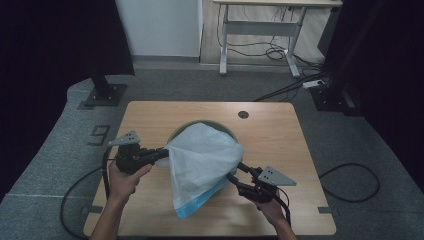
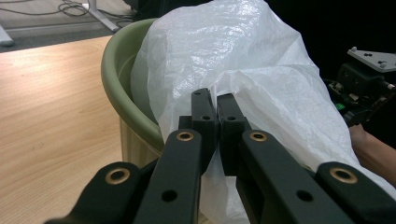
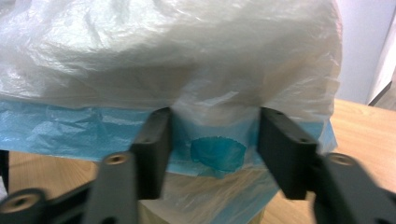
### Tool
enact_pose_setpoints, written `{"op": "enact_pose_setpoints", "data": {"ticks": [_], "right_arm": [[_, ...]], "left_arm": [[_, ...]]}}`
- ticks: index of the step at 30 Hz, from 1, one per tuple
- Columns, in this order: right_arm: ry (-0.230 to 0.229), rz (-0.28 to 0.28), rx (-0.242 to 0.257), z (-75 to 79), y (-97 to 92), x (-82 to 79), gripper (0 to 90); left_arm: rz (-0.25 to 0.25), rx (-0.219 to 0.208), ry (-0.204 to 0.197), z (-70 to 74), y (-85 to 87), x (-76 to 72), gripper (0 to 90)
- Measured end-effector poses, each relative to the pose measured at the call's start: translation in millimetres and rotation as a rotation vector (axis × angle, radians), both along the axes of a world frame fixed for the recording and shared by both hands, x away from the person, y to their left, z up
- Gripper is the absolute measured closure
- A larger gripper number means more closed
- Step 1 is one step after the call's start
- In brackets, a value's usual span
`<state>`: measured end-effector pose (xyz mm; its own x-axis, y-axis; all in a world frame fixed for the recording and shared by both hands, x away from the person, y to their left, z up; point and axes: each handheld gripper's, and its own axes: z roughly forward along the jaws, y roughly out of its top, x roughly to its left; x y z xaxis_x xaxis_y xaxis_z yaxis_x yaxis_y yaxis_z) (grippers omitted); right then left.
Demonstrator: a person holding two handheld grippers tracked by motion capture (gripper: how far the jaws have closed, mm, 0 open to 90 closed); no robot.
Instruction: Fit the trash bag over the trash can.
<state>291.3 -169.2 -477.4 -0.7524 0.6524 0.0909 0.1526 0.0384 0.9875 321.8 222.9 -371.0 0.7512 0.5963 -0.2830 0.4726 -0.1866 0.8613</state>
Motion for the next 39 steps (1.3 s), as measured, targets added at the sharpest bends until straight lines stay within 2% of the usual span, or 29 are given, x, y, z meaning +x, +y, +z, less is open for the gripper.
{"op": "enact_pose_setpoints", "data": {"ticks": [7,10,12,16,18,22,25,29,32,36,39], "right_arm": [[-0.012,0.032,-0.010,1.5,-0.4,-0.4,78.8],[-0.017,0.033,-0.015,3.2,-1.7,-1.9,85.9],[-0.022,0.026,-0.021,5.2,-3.0,-3.5,87.2],[-0.045,-0.011,-0.017,12.8,-11.3,-11.8,87.4],[-0.059,-0.030,-0.014,17.2,-19.8,-17.7,87.5],[-0.061,-0.060,-0.003,24.4,-36.1,-21.5,87.6],[-0.059,-0.078,-0.007,29.4,-44.7,-21.5,87.6],[-0.065,-0.092,-0.066,35.5,-46.3,-21.7,87.6],[-0.066,-0.096,-0.079,37.7,-47.6,-20.8,87.6],[-0.065,-0.098,-0.083,40.1,-48.3,-20.3,87.6],[-0.065,-0.098,-0.091,41.0,-47.1,-20.4,87.6]], "left_arm": [[-0.007,-0.006,0.003,0.0,0.1,0.0,87.7],[-0.005,-0.005,-0.001,0.5,0.2,-1.2,84.8],[0.002,0.002,-0.019,2.2,0.5,-3.5,80.6],[0.058,0.046,-0.069,8.0,1.3,-8.6,55.1],[0.064,0.066,-0.078,10.7,3.0,-9.9,43.0],[0.042,0.068,-0.086,14.4,5.1,-11.8,32.5],[0.041,0.060,-0.093,16.8,3.6,-12.5,31.5],[0.054,0.044,-0.118,25.5,5.0,-13.7,31.7],[0.063,0.033,-0.128,31.6,7.8,-13.9,32.4],[0.061,0.046,-0.145,36.7,6.0,-16.0,33.2],[0.036,0.051,-0.155,39.1,2.2,-18.1,33.2]]}}
